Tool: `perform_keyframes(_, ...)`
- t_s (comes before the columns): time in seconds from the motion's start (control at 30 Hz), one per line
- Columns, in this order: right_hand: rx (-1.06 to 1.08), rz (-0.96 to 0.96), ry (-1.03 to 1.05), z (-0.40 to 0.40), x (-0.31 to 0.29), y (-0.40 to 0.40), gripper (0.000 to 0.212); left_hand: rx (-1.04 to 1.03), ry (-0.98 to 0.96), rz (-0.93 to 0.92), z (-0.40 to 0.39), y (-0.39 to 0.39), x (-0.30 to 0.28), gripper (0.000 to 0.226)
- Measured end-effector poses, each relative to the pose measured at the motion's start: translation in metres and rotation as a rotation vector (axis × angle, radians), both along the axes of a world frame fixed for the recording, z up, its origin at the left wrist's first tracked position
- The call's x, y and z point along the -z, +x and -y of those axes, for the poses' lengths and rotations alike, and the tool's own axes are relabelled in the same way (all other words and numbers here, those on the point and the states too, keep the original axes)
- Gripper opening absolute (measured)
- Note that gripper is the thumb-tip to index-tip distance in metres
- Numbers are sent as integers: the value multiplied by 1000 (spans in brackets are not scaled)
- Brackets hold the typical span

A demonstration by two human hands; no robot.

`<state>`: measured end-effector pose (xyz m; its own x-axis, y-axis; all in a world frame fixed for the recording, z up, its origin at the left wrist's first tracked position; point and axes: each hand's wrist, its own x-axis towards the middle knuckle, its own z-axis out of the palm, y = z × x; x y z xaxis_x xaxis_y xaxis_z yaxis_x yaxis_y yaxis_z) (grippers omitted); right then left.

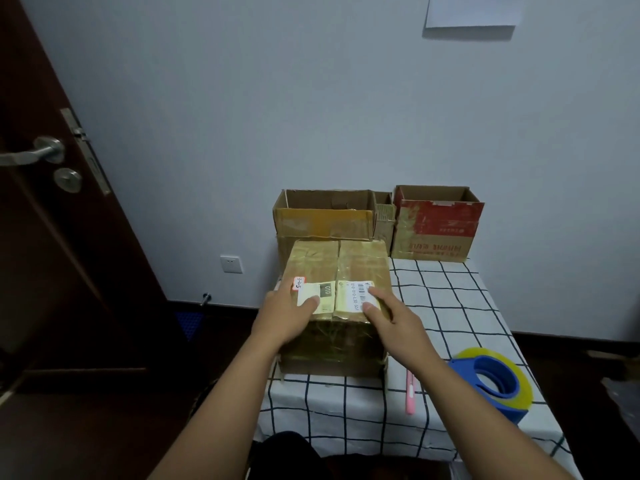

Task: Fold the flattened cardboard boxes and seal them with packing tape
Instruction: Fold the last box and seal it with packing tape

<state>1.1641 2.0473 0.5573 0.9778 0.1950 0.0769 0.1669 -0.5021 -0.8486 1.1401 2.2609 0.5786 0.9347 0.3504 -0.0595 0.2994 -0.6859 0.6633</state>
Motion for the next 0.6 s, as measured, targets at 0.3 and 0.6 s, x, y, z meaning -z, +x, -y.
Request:
perform_keyframes(0.3,12,34,2,-10,-14,-3,46,6,69,32,-6,-11,-17,62)
perform_keyframes(0.6,62,58,149,-5,-21,-24,43,-45,-99,257,-18,-6,-50,80)
